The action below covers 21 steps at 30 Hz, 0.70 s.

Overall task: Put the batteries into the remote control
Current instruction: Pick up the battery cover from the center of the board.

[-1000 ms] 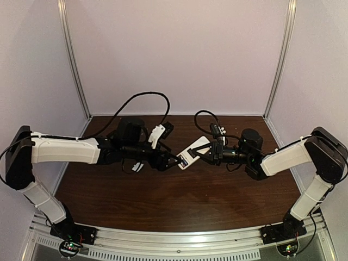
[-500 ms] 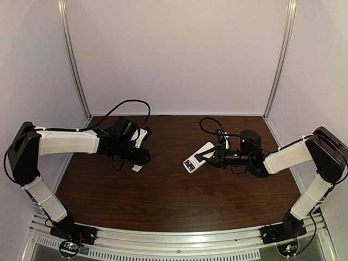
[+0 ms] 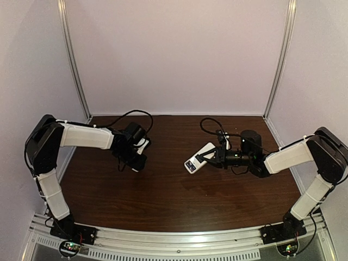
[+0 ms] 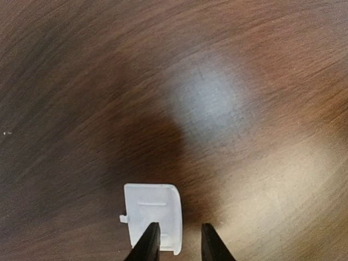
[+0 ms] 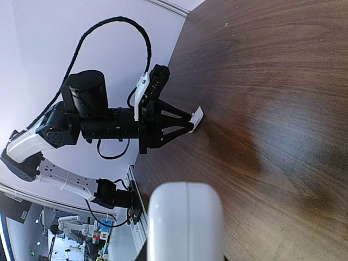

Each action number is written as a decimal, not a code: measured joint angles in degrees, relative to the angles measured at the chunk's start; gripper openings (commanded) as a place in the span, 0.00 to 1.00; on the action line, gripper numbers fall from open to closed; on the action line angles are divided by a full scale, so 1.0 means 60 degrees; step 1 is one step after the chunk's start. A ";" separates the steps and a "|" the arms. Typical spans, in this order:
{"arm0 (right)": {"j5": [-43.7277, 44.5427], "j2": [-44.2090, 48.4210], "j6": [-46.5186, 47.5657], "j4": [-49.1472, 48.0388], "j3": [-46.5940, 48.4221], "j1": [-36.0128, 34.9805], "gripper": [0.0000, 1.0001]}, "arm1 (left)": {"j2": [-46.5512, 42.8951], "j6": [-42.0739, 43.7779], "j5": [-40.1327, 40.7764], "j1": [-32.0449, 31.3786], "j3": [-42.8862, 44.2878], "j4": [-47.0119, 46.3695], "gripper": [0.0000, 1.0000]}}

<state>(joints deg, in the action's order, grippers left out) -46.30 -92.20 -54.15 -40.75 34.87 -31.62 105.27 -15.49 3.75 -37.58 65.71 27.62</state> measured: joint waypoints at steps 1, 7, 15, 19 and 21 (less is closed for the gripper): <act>0.0004 0.0004 0.0000 0.0011 0.0000 0.0000 0.00 | 0.0073 0.0015 0.0007 0.0011 0.0044 0.0011 0.25; 0.0000 0.0004 -0.0015 0.0000 0.0000 0.0004 0.00 | 0.0390 0.0069 0.0011 0.0036 0.0080 0.0087 0.18; 0.0000 0.0004 -0.0240 -0.0368 0.0000 0.0044 0.00 | 0.0437 0.0109 0.0004 0.0087 0.0080 -0.0025 0.00; 0.0000 0.0000 -0.0561 -0.0878 -0.0004 0.0087 0.00 | 0.0346 0.0102 -0.0404 0.0109 0.0058 -0.0255 0.00; 0.0004 -0.0007 -0.0765 -0.1257 -0.0007 0.0106 0.00 | 0.0058 0.0102 -0.0973 0.0153 -0.0058 -0.0583 0.00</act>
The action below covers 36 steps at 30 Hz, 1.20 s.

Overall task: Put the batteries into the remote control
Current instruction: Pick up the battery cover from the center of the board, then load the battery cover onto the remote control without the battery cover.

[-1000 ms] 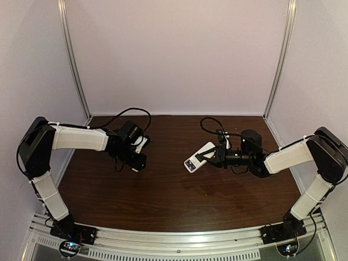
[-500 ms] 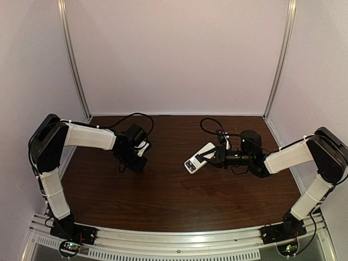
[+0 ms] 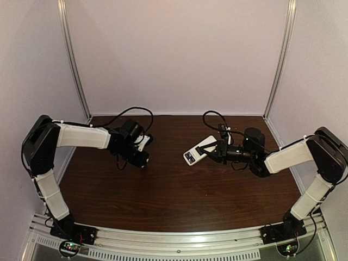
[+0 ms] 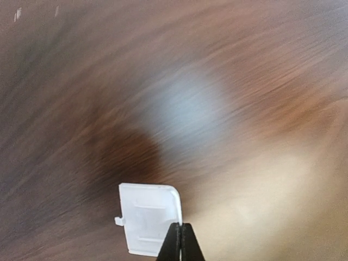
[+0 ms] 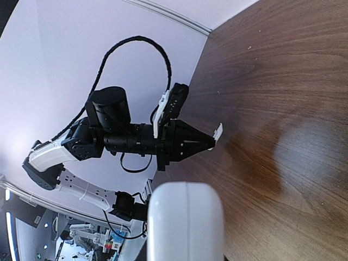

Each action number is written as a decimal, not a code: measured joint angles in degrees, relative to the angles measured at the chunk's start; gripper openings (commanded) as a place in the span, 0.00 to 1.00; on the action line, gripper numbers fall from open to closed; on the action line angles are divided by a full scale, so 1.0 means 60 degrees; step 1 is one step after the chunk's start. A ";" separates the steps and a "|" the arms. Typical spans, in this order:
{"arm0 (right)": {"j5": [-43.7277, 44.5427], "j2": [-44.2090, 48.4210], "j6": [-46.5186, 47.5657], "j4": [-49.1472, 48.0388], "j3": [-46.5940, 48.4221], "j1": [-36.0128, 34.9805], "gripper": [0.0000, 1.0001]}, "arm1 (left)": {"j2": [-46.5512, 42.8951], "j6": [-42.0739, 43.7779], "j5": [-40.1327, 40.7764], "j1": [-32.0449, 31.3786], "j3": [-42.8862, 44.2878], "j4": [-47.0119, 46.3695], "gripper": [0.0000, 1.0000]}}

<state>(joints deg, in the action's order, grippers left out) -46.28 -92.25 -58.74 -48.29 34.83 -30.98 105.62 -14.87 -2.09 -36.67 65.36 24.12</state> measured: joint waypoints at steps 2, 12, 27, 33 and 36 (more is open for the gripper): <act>0.0004 -0.0029 -0.0211 -0.0412 0.0000 0.0000 0.00 | -0.0714 -0.0025 -0.0827 0.0047 -0.0233 -0.0532 0.00; 0.0375 -0.1104 -0.2178 -0.3355 0.0244 -0.0022 0.00 | -0.3891 -0.2645 -0.5355 0.0076 -0.1654 -0.7227 0.00; 0.2044 -0.2204 -0.4197 -0.4339 0.0718 -0.0951 0.00 | -0.0350 -1.0014 -0.6411 -0.0510 -0.3344 -1.5580 0.00; 0.2455 -0.2280 -0.4455 -0.4360 0.0718 -0.1053 0.00 | -0.0353 -1.0520 -0.6284 -0.0761 -0.3304 -1.6229 0.00; 0.2572 -0.2543 -0.4696 -0.4433 0.0765 -0.1096 0.00 | -0.0339 -1.0684 -0.6186 -0.0831 -0.3224 -1.6309 0.00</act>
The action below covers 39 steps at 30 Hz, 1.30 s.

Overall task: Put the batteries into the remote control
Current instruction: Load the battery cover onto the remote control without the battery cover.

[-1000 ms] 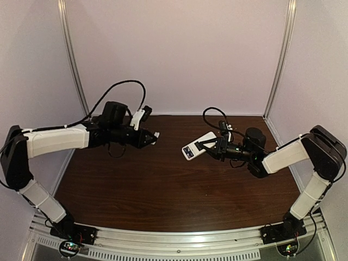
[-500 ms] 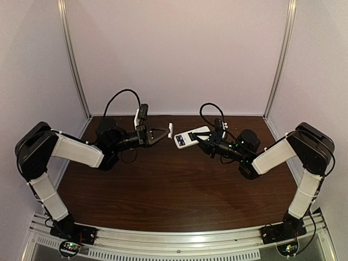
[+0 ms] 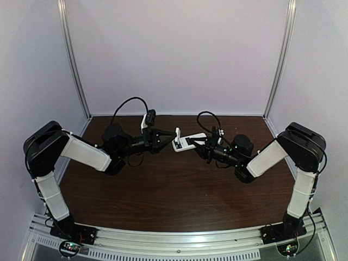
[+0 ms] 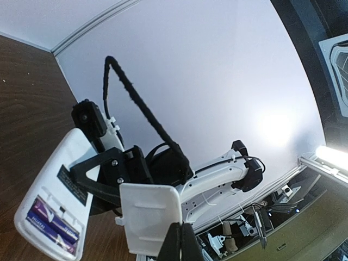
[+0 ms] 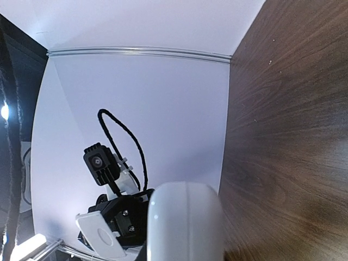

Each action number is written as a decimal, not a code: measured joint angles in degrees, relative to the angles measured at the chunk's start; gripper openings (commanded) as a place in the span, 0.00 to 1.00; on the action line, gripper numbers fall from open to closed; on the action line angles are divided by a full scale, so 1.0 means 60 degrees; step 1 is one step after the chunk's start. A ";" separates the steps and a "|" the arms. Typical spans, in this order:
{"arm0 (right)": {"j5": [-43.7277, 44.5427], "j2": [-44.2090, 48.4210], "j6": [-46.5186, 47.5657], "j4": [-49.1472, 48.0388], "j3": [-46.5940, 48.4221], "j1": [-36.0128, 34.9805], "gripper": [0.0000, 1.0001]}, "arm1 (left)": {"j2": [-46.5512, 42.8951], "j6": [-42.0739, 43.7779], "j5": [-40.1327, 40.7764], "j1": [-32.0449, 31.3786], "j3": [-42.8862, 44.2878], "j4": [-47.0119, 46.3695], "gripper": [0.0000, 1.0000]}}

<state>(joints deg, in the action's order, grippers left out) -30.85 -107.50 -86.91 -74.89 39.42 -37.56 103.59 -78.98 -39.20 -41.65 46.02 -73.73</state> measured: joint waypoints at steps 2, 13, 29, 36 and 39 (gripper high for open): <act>0.0029 -0.0197 -0.0102 0.0018 0.0069 -0.0047 0.00 | 0.0040 -0.0066 0.0076 -0.0015 0.0066 -0.0029 0.00; 0.0047 -0.0219 -0.0288 0.0011 0.0266 -0.0284 0.00 | 0.0586 -0.0372 0.0561 -0.0018 0.0182 -0.0062 0.01; 0.0648 0.0164 -0.0157 0.0164 0.0168 -0.0328 0.00 | 0.0590 -0.0678 0.1716 -0.0033 -0.0280 -0.0492 0.01; 0.1155 0.0168 0.0069 0.0135 0.0168 -0.0506 0.00 | 0.0590 -0.0922 0.1989 -0.0084 -0.0164 -0.0423 0.00; 0.1475 0.0168 0.0226 0.0087 0.0168 -0.0597 0.00 | 0.0590 -0.1089 0.2116 -0.0146 0.0168 -0.0346 0.00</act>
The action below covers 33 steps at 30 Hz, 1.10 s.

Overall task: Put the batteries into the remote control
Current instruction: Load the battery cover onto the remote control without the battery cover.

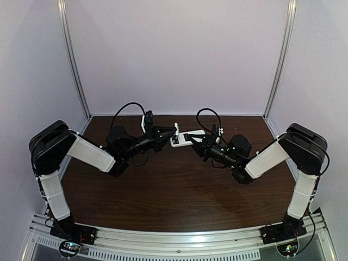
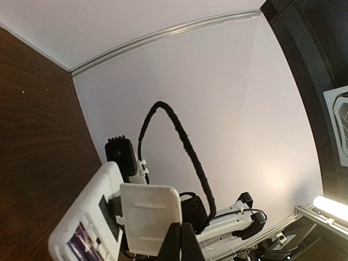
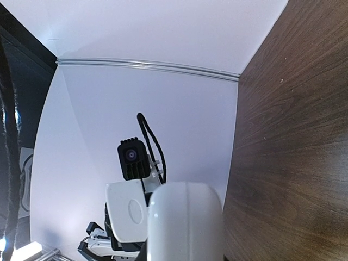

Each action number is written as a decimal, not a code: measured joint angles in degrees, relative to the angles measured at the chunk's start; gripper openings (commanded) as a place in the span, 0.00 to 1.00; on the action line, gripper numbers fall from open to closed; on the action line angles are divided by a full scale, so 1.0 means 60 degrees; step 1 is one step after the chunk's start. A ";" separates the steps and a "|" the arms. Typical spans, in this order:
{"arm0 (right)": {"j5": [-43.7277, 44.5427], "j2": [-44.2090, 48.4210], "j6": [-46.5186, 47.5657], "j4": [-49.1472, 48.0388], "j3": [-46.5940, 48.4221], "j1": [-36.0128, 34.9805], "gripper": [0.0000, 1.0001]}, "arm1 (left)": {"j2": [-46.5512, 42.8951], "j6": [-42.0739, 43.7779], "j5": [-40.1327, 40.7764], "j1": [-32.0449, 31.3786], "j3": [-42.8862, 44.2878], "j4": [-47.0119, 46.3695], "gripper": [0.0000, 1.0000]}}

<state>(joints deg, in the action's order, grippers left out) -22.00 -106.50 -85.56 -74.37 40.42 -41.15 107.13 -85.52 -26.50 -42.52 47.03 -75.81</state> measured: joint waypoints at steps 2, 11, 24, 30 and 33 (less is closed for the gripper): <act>0.0149 0.0000 0.0055 0.0000 0.0026 -0.0040 0.00 | 0.0000 -0.0113 0.0091 -0.0087 0.0251 0.0000 0.00; 0.0769 0.0040 0.0193 -0.0007 0.0095 -0.0062 0.00 | -0.0004 -0.0375 0.0641 -0.0335 0.0306 -0.0025 0.00; 0.0892 0.0302 0.0084 -0.0007 0.0026 -0.0076 0.00 | -0.0004 -0.0382 0.0951 -0.0335 0.0036 -0.0055 0.00; 0.0885 0.0324 -0.0062 -0.0011 -0.0036 -0.0149 0.00 | -0.0004 -0.0335 0.0838 -0.0335 0.0058 -0.0036 0.00; 0.0878 0.0324 -0.0069 -0.0011 -0.0036 -0.0204 0.00 | -0.0004 -0.0339 0.0820 -0.0331 0.0058 -0.0029 0.00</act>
<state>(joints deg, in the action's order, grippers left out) -16.73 -104.55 -85.97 -74.43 40.21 -42.37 107.11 -87.55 -21.58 -44.51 47.37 -75.99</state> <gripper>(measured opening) 0.167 0.024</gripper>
